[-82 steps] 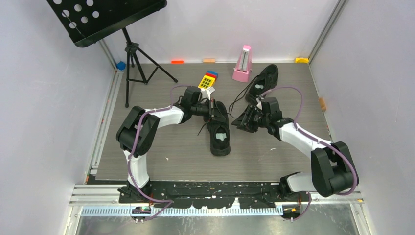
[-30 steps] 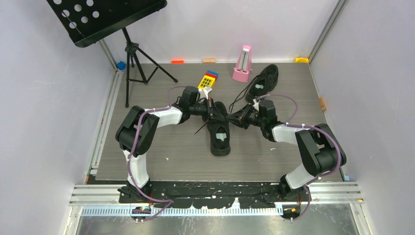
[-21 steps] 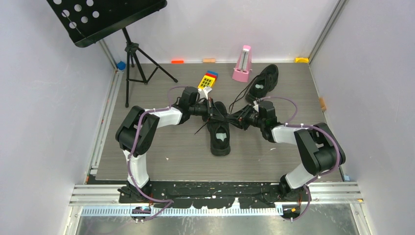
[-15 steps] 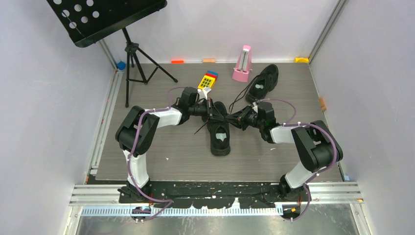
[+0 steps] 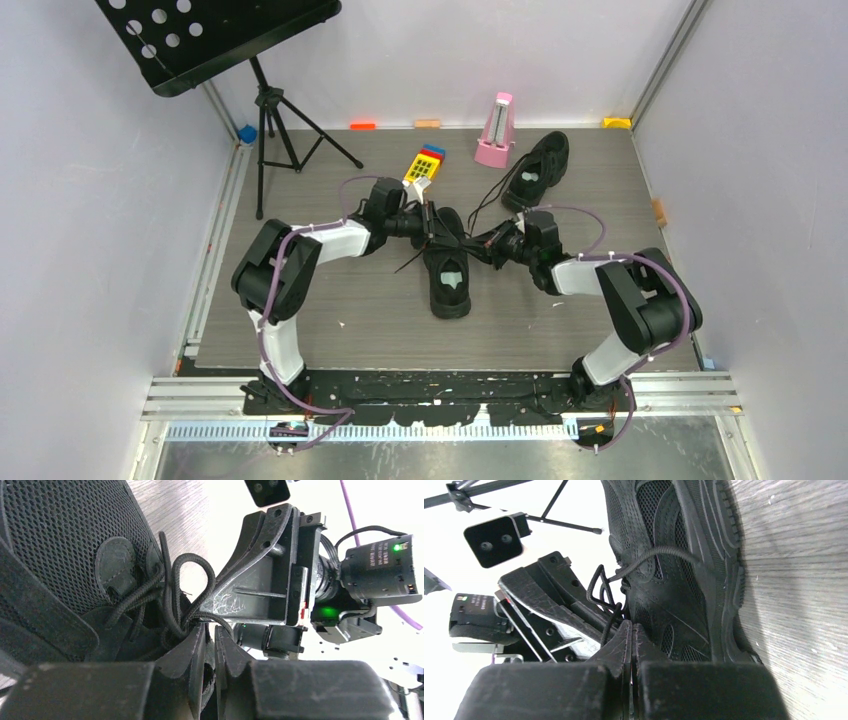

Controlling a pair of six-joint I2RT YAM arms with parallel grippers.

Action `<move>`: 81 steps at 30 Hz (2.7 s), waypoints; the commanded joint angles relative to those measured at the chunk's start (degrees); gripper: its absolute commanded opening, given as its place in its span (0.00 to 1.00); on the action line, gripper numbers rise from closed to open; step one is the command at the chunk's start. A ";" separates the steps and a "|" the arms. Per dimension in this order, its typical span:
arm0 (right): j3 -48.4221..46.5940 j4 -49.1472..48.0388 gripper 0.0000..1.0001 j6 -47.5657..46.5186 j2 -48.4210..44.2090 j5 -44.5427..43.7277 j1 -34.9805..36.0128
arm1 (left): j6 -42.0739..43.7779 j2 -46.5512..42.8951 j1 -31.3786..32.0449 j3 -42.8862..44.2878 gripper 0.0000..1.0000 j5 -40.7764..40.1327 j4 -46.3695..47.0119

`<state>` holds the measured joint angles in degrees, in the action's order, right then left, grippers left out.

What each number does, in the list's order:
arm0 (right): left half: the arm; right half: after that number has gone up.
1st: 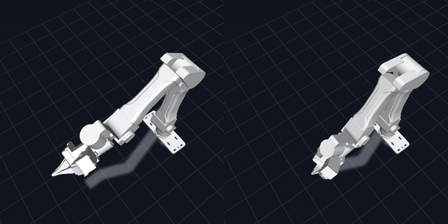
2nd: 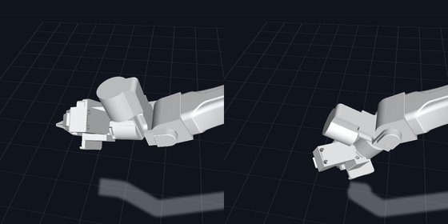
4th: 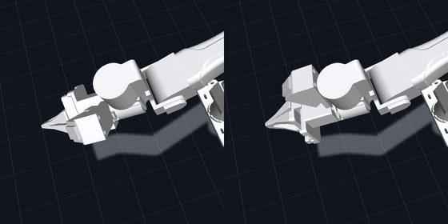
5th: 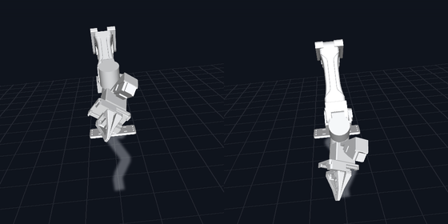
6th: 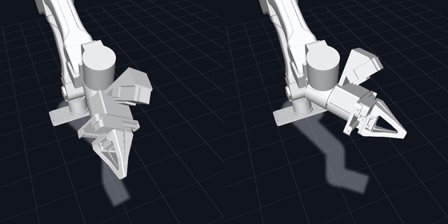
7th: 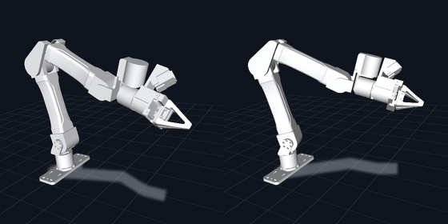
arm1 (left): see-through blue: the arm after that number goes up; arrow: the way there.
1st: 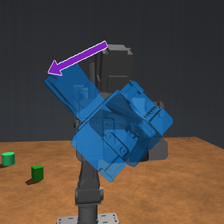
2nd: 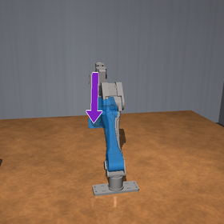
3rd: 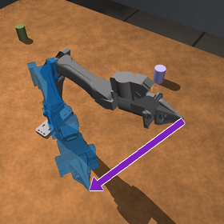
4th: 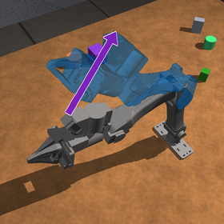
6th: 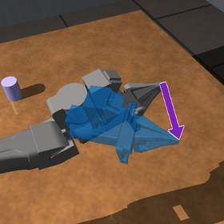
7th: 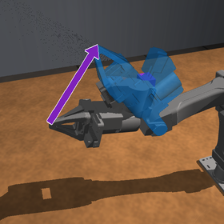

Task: Tie the shoes

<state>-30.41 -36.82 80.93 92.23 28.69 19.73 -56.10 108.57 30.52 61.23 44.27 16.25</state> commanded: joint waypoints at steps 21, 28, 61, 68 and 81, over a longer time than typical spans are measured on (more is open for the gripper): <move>-9.37 24.24 0.00 -21.40 -8.61 -3.12 0.75 | 22.44 -10.31 0.03 11.02 0.28 -13.43 -28.63; -11.82 25.11 0.00 -22.75 -7.68 -2.36 0.81 | 32.64 -10.26 1.43 18.57 0.35 -17.54 -36.13; -14.56 26.05 0.00 -24.36 -6.60 -1.57 1.63 | 45.34 3.71 8.73 39.02 0.45 -32.37 -51.57; -14.56 26.24 0.00 -24.54 -6.68 -1.51 1.63 | 44.93 4.95 7.24 40.83 0.44 -25.55 -53.31; -14.88 26.53 0.00 -24.59 -6.74 -1.34 1.63 | 46.31 12.81 6.65 48.88 0.43 -16.49 -61.00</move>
<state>-42.72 -9.23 57.14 85.65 26.76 21.06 -10.44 120.60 37.58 107.24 23.33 -41.74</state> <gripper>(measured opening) 0.017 0.434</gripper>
